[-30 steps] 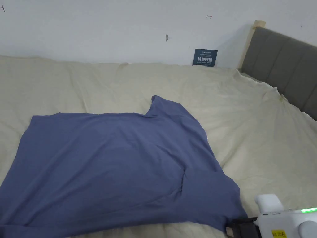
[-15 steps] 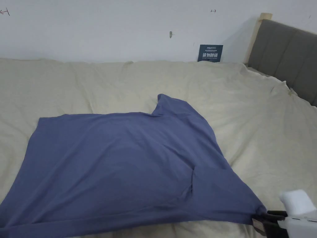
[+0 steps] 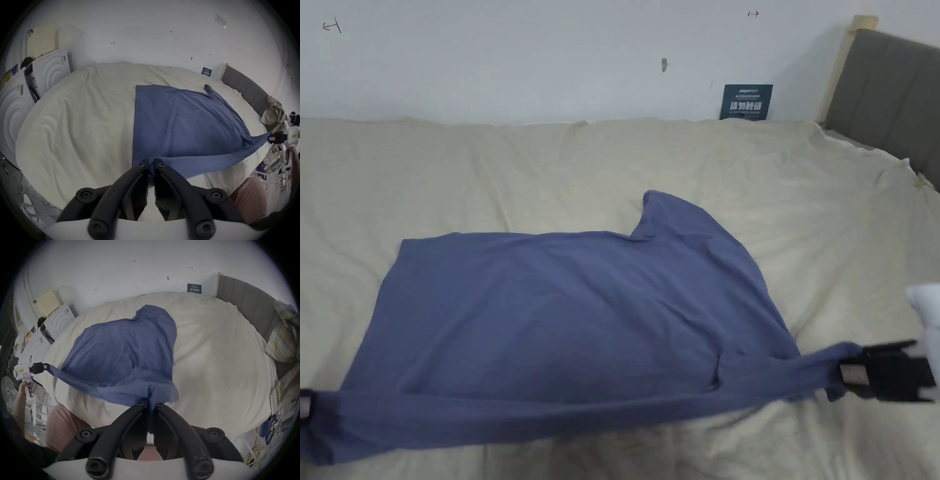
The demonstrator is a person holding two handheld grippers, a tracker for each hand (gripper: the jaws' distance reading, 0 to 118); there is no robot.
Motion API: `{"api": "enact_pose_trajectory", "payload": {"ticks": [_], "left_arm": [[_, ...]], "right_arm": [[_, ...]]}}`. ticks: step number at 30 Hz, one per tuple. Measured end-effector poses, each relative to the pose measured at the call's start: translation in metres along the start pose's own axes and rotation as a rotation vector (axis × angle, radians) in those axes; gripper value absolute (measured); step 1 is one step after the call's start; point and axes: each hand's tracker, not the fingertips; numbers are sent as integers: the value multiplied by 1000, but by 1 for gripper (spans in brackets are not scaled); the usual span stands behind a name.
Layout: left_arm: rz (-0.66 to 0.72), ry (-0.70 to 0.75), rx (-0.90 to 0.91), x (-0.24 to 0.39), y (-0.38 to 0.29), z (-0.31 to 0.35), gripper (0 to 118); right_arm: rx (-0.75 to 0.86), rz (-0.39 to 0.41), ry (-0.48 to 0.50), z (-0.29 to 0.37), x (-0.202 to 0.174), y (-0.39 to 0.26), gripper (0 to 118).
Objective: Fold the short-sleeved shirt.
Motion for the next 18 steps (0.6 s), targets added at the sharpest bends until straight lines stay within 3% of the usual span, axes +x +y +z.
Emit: {"api": "enact_pose_trajectory", "payload": {"ticks": [4, 7, 10, 11, 12, 13, 14, 15, 18], "left_arm": [[84, -35, -121, -14, 53, -56, 7], [213, -66, -205, -27, 81, -104, 7], [208, -12, -229, -27, 96, -136, 7], [197, 2, -219, -25, 97, -141, 7], [194, 8, -208, -24, 99, -144, 18], [189, 14, -194, -24, 100, -146, 42], [193, 14, -171, -22, 97, -145, 75], [203, 6, -155, -23, 96, -143, 95], [193, -23, -55, -23, 85, -126, 117]], "right_arm": [[-151, -48, 10, -54, 10, 73, 4], [-181, -28, -65, -106, 12, 112, 4], [-181, -125, -106, -151, 15, 131, 6], [-171, -159, -114, -163, 16, 134, 14], [-162, -185, -119, -171, 16, 134, 43], [-147, -195, -131, -178, 17, 133, 69], [-141, -198, -164, -181, 18, 130, 81], [-136, -200, -189, -184, 19, 127, 81], [-18, -176, -208, -168, 24, 111, 81]]}}
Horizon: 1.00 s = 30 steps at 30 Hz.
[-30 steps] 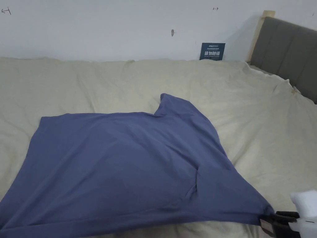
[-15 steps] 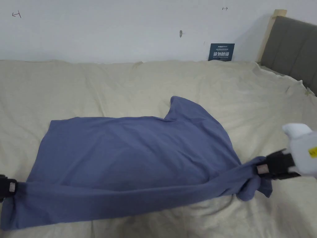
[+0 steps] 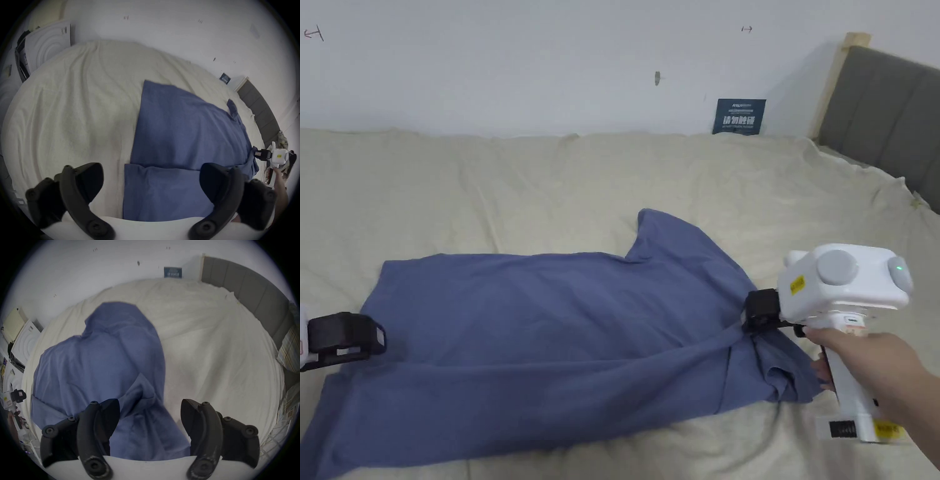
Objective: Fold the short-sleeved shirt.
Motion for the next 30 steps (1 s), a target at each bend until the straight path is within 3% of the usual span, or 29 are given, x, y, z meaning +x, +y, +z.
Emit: {"api": "enact_pose_trajectory", "payload": {"ticks": [6, 9, 10, 11, 12, 13, 14, 15, 16, 17, 20, 23, 24, 25, 26, 29, 30], "left_arm": [[-112, 16, 142, 8, -55, 57, 116], [-213, 47, 280, 21, -99, 93, 115], [-245, 39, 301, 25, -113, 104, 110], [-267, 30, 321, 29, -126, 114, 94], [-276, 19, 337, 32, -137, 122, 42], [-273, 20, 331, 36, -145, 128, 0], [-269, 29, 328, 41, -153, 132, 0], [-262, 95, 276, 42, -159, 139, 0], [-259, 73, 279, 41, -158, 145, 0], [-251, 63, 266, 44, -159, 149, 0], [-275, 152, 198, 40, -130, 144, 0], [-203, 129, -54, 26, -83, 119, 0], [-203, 79, -80, 15, -74, 100, 2], [-209, 41, -104, 11, -66, 87, 17], [-242, 69, -113, 10, -59, 77, 49], [-179, 135, -157, 0, -50, 45, 90], [-165, 152, -160, -4, -51, 41, 118]], "right_arm": [[499, 12, 59, 103, 10, -65, 81], [576, 15, 198, 147, 5, -110, 79], [585, 24, 236, 155, 3, -122, 75], [574, 40, 261, 160, -1, -132, 61], [567, 49, 259, 164, -5, -140, 12], [569, 39, 243, 167, -11, -150, 0], [582, 3, 205, 176, -12, -157, 0], [569, -5, 234, 176, -12, -159, 0], [541, -23, 312, 178, -10, -161, 0], [531, -24, 331, 181, -11, -162, 0], [537, 18, 291, 168, -24, -180, 0], [529, 74, 334, 175, -28, -178, 0], [533, 79, 357, 177, -29, -178, 0], [530, 82, 378, 178, -29, -178, 0], [526, 83, 391, 178, -30, -178, 0], [513, 87, 409, 184, -35, -180, 0], [505, 92, 415, 184, -36, -182, 0]]}}
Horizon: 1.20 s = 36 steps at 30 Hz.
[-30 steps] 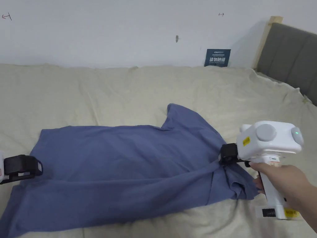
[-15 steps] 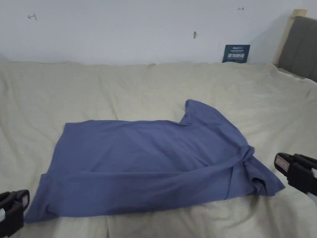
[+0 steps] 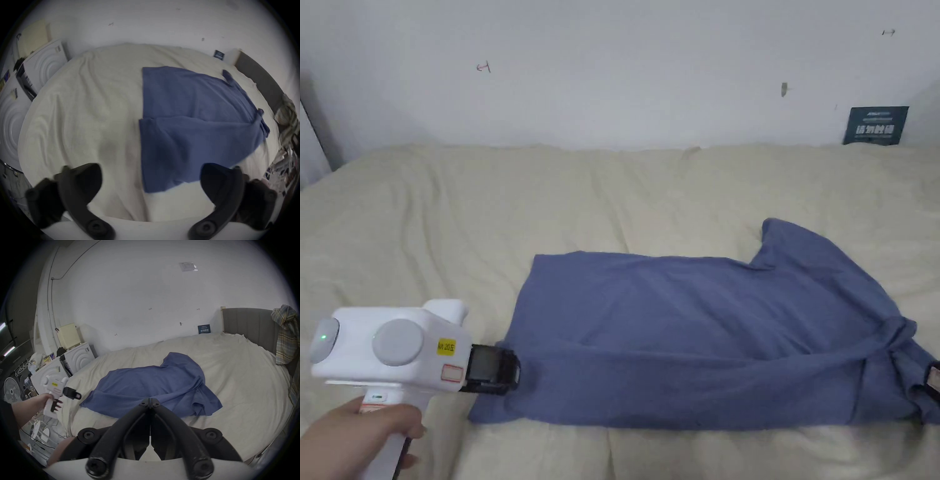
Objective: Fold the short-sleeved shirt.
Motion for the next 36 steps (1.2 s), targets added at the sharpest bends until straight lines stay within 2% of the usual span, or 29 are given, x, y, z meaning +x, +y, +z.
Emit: {"api": "enact_pose_trajectory", "payload": {"ticks": [2, 5, 10, 12, 13, 14, 16, 17, 18, 23, 27, 29, 30, 31, 32, 33, 35, 36], "left_arm": [[9, 23, 39, -8, 5, -25, 115], [31, 65, -85, -8, 4, -55, 115], [-167, 159, -86, 25, -19, -55, 111], [-185, 186, -67, 27, -16, -54, 108], [-198, 173, -68, 27, -15, -54, 101], [-203, 126, -63, 30, -17, -40, 87], [-181, 59, -52, 33, -17, -34, 39], [-191, 46, -32, 35, -19, -32, 10], [-186, 23, -9, 38, -20, -24, 6], [-189, 24, -23, 32, -19, -26, 6], [-139, -5, -5, 23, -15, -17, 6], [-138, -14, 2, 22, -16, -12, 6], [-144, -14, 3, 26, -15, -7, 6], [-150, -13, 4, 29, -15, -4, 6], [-155, -13, 2, 29, -16, -4, 6], [-159, -11, 0, 30, -18, -4, 6], [-160, -10, -1, 32, -16, -3, 6], [-158, -12, -4, 32, -18, -3, 6]], "right_arm": [[-21, 8, 10, -1, -2, -4, 0], [-64, 32, 13, -6, -3, -11, 0], [-99, 64, 19, -16, -5, -18, 0], [-105, 60, 27, -20, -6, -17, 0], [-107, 55, 31, -23, -8, -17, 0], [-109, 48, 35, -25, -8, -16, 0], [-111, 36, 42, -27, -8, -16, 0], [-112, 33, 44, -28, -8, -17, 0], [-112, 33, 41, -29, -8, -17, 0], [-118, 13, 8, -33, 10, -3, 0], [-158, -59, -117, -54, 60, 38, 0], [-281, -132, -151, -76, 91, 58, 0], [-393, -186, -145, -91, 109, 67, 3], [-504, -262, -138, -105, 125, 70, 22], [-584, -323, -160, -120, 141, 72, 55], [-614, -401, -227, -131, 155, 68, 87], [-618, -519, -279, -141, 177, 64, 89], [-621, -605, -274, -147, 189, 61, 89]]}}
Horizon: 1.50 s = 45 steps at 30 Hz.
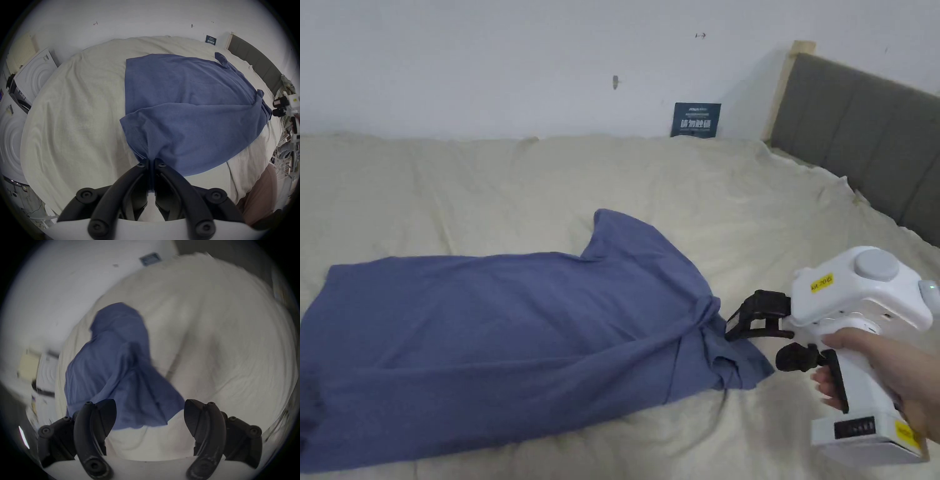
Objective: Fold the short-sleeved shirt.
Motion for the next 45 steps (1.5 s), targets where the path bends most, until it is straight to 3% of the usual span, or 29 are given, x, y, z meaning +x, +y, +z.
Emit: {"api": "enact_pose_trajectory", "payload": {"ticks": [3, 8, 9, 11, 12, 16, 20, 26, 35, 39, 44, 45], "left_arm": [[6, -2, -22, 0, -2, -5, 6], [7, -7, -45, 1, -2, -8, 6], [7, -8, -48, 2, -3, -8, 6], [1, -7, -55, 1, 0, -11, 6], [-3, -7, -57, 2, 0, -11, 6], [-5, -5, -54, 0, 1, -10, 6], [30, -15, -42, -6, 2, -5, 6], [118, -83, -4, -24, 5, 22, 6], [89, -116, 56, -31, -32, 89, 6], [84, -120, 33, -28, -64, 81, 6], [91, -100, -1, -24, -88, 34, 6], [95, -89, -14, -24, -92, 27, 6]], "right_arm": [[-29, -129, 42, -17, 13, 7, 89], [-111, -81, 56, -35, 7, -8, 81], [-94, -33, 18, -32, 2, -12, 67], [-4, 67, -28, -21, -4, -15, 5], [-1, 97, -16, -20, -5, -13, 5], [-17, 91, 31, -9, -6, -7, 5], [9, 188, 59, 9, -8, -2, 5], [10, 212, 95, 48, -1, -12, 5], [17, 229, 135, 108, 21, -74, 5], [-25, 255, 122, 97, 38, -98, 5], [-82, 254, 35, 45, 54, -108, 5], [-93, 254, 20, 37, 57, -111, 9]]}}
